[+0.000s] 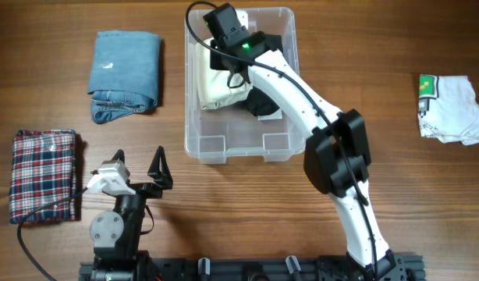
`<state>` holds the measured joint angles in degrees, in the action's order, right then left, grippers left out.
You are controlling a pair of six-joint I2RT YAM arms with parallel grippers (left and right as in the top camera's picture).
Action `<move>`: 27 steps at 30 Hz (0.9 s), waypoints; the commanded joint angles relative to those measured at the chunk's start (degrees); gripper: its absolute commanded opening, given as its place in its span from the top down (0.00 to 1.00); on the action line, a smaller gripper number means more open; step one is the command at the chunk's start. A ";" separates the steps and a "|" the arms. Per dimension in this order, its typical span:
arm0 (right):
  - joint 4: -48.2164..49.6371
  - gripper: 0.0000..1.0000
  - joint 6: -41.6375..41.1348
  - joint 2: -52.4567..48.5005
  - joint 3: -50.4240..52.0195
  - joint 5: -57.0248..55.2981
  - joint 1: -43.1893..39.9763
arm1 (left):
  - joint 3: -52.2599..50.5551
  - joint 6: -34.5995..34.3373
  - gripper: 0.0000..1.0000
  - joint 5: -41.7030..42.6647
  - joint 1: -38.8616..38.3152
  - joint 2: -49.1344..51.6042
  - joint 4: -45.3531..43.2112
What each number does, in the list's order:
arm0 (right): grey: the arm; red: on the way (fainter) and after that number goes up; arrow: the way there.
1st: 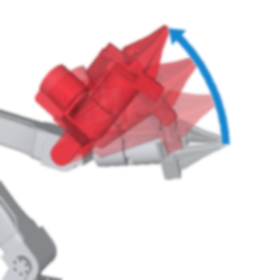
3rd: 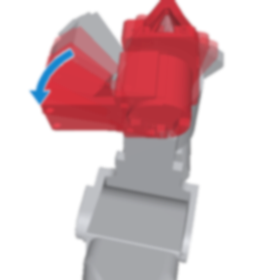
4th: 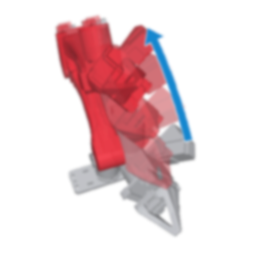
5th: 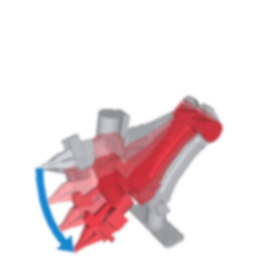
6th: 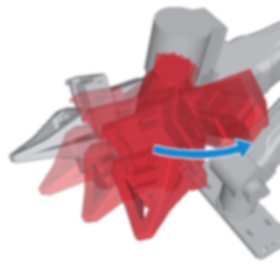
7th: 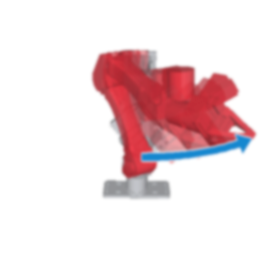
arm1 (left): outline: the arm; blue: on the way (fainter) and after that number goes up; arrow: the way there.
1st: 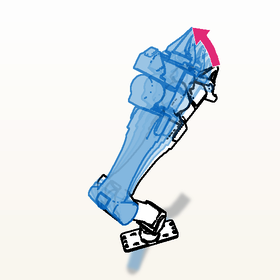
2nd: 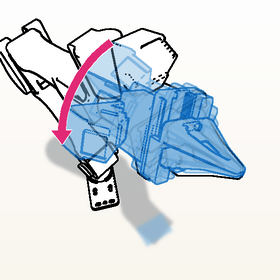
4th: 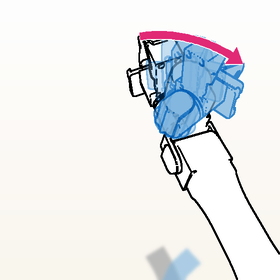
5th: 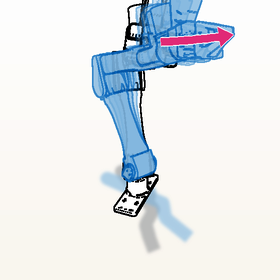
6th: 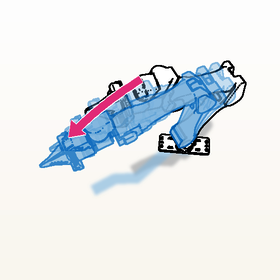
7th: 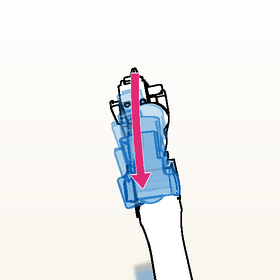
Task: Pack container
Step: 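Lower the cream cloth into the bin beside the black garment, release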
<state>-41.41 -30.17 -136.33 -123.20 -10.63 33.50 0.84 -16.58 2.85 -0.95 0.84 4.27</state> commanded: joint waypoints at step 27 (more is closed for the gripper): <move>-33.16 0.28 -4.22 29.42 0.33 -7.65 -34.80 | -0.48 1.16 0.00 -0.83 0.48 -0.13 -0.02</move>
<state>-68.62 -27.03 -103.77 -123.74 -19.97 6.48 0.84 -16.58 2.85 -0.93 0.84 4.27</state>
